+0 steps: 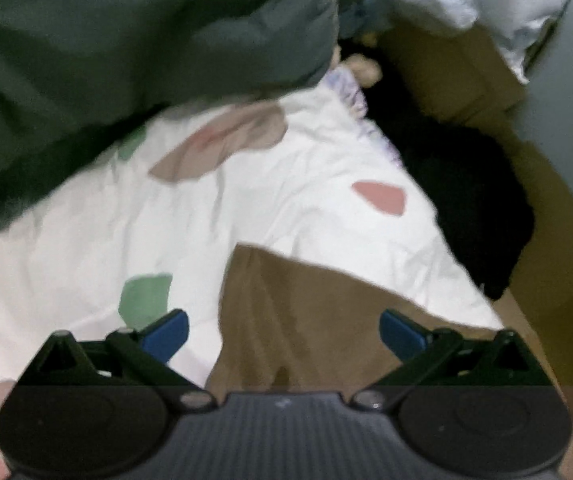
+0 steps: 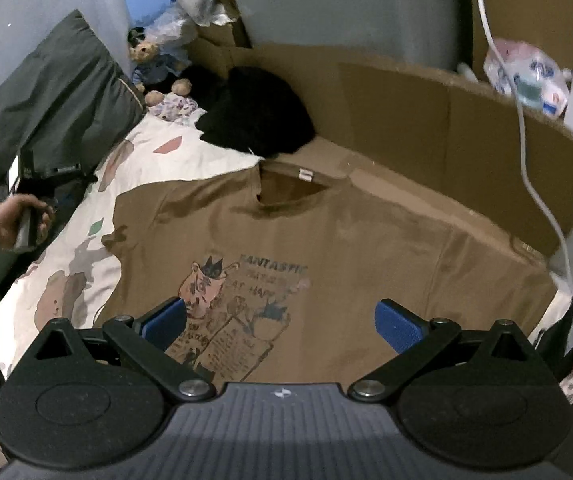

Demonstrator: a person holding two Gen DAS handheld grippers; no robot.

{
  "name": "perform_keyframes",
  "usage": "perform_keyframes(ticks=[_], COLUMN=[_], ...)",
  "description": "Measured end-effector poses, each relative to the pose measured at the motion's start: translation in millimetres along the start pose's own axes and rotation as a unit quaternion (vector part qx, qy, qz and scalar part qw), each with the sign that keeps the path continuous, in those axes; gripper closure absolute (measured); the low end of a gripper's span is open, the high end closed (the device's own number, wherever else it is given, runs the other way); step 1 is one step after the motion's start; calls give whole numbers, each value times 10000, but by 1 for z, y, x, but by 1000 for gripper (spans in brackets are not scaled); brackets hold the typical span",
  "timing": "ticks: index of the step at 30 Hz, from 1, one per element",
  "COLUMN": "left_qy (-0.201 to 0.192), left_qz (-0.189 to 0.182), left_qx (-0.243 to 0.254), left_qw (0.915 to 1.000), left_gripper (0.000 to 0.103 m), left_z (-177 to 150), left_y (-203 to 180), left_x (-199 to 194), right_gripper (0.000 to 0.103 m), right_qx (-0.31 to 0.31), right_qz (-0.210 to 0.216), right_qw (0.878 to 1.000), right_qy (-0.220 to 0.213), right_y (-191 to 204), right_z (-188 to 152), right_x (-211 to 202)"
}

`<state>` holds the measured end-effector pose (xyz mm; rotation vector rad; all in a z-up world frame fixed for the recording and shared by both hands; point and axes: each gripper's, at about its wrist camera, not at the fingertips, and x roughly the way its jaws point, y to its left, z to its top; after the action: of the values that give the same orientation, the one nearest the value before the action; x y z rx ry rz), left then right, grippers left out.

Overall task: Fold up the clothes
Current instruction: 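Lower the left tool onto the sleeve edge and close its fingers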

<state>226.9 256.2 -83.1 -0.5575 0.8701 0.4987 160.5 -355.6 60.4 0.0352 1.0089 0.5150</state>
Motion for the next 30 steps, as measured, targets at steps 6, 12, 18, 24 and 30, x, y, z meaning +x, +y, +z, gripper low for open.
perform_keyframes(ticks=[6, 12, 18, 24, 30], left_qy=[75, 291, 278, 493, 547], left_qz=[-2, -178, -228, -39, -285], left_qx=[205, 605, 96, -253, -745], left_qw=[9998, 9976, 9993, 9985, 9953], left_gripper=[0, 0, 0, 0, 0], left_z=[-12, -25, -31, -45, -60], left_y=[-5, -10, 12, 38, 65], left_x=[22, 41, 47, 50, 45], right_gripper=[0, 0, 0, 0, 0], right_qx=[208, 192, 292, 373, 108], right_qz=[192, 26, -173, -295, -250], right_qw=[9996, 9994, 9993, 9988, 9990], right_qy=[-69, -272, -130, 89, 356], right_y=[-6, -7, -19, -29, -23], right_z=[-12, -15, -24, -32, -46], right_x=[10, 12, 24, 29, 34])
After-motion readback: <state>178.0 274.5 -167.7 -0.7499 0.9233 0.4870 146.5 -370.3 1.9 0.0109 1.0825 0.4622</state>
